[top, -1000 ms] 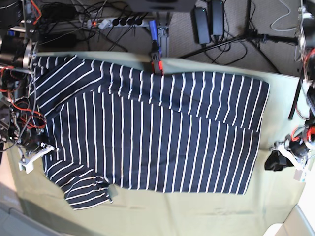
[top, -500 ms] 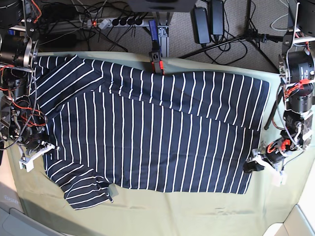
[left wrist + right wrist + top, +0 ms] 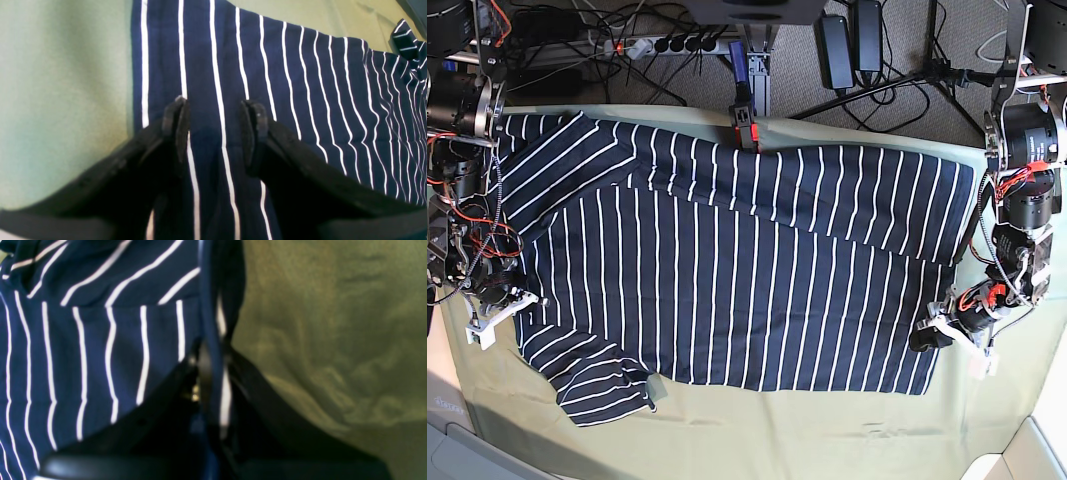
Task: Fold the T-shirt properly
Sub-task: 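Grasp the hem edge with the left and right grippers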
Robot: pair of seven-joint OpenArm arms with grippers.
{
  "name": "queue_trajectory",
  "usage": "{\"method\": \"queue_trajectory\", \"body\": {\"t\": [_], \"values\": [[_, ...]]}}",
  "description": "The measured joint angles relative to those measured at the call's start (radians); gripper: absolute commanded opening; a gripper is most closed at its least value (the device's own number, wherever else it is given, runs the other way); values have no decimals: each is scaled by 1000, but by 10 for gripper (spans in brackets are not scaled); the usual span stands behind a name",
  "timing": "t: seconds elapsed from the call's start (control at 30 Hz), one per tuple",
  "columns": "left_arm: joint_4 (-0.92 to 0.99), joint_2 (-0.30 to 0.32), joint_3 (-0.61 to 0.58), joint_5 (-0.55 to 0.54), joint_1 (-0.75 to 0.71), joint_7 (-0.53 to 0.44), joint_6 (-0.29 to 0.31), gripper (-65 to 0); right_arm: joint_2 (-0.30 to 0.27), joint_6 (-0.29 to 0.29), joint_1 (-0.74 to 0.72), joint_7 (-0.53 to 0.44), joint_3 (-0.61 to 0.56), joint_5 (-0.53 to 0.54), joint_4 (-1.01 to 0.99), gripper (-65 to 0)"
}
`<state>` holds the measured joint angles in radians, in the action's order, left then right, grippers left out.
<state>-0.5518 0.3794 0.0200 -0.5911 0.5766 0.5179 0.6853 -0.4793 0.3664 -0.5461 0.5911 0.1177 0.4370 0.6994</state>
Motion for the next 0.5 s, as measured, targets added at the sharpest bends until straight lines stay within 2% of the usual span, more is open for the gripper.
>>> {"method": "queue_trajectory", "body": {"t": [0.07, 0.17, 0.3, 0.37, 0.5], "values": [[0, 3, 0, 10, 0, -30, -10, -392, 0, 0, 0, 0, 0, 0, 0, -650], [0, 20, 0, 61, 2, -76, -63, -392, 0, 0, 0, 0, 0, 0, 0, -650], [0, 33, 1, 123, 0, -77, -126, -392, -2, 0, 0, 0, 0, 0, 0, -650], [0, 29, 1, 121, 0, -77, -162, -392, -2, 0, 0, 0, 0, 0, 0, -650], [0, 25, 1, 120, 0, -77, -164, -392, -2, 0, 0, 0, 0, 0, 0, -650]]}}
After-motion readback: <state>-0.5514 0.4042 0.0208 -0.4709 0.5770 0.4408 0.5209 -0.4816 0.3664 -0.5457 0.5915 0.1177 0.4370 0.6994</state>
